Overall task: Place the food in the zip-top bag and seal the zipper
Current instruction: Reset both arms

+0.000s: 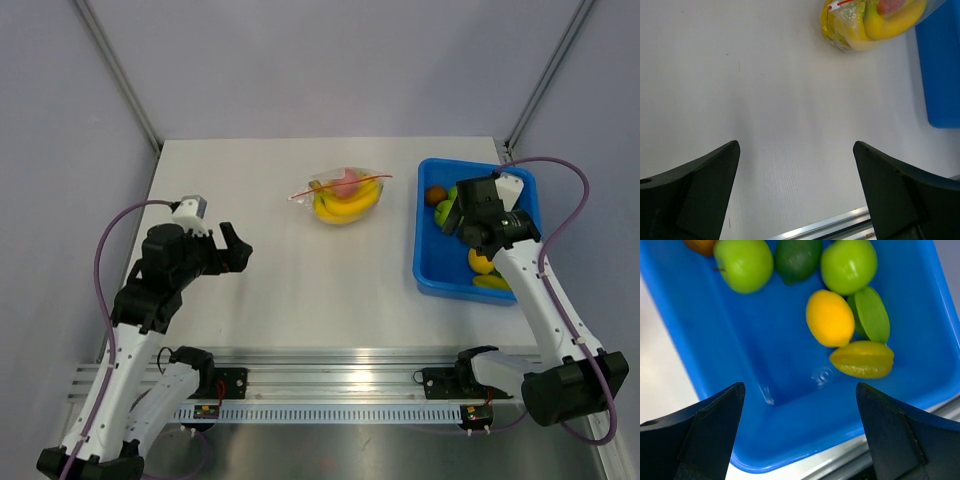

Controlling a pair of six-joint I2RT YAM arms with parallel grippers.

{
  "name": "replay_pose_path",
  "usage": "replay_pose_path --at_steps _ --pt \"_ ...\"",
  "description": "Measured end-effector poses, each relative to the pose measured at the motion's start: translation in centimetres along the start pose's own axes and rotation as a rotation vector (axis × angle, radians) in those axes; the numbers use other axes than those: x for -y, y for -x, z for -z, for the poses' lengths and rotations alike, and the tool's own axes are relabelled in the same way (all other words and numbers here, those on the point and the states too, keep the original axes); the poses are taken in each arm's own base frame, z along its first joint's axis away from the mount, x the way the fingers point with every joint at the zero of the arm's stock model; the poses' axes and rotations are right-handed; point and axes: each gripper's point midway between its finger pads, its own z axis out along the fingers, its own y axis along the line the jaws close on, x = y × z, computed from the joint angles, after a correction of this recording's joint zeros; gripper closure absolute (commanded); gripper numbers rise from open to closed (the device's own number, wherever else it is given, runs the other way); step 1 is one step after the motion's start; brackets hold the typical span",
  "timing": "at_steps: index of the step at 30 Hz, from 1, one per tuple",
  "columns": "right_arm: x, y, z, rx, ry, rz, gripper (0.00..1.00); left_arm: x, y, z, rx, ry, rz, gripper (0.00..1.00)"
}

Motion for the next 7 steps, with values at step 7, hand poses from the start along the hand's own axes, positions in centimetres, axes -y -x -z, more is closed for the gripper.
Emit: replay_pose_path --at_steps 7 --pt "1.2 -2.6 -0.8 -0.047 -0.039 0.003 0.01 -1.1 -0.6 1.0 0.076 0.035 0.001 0.01"
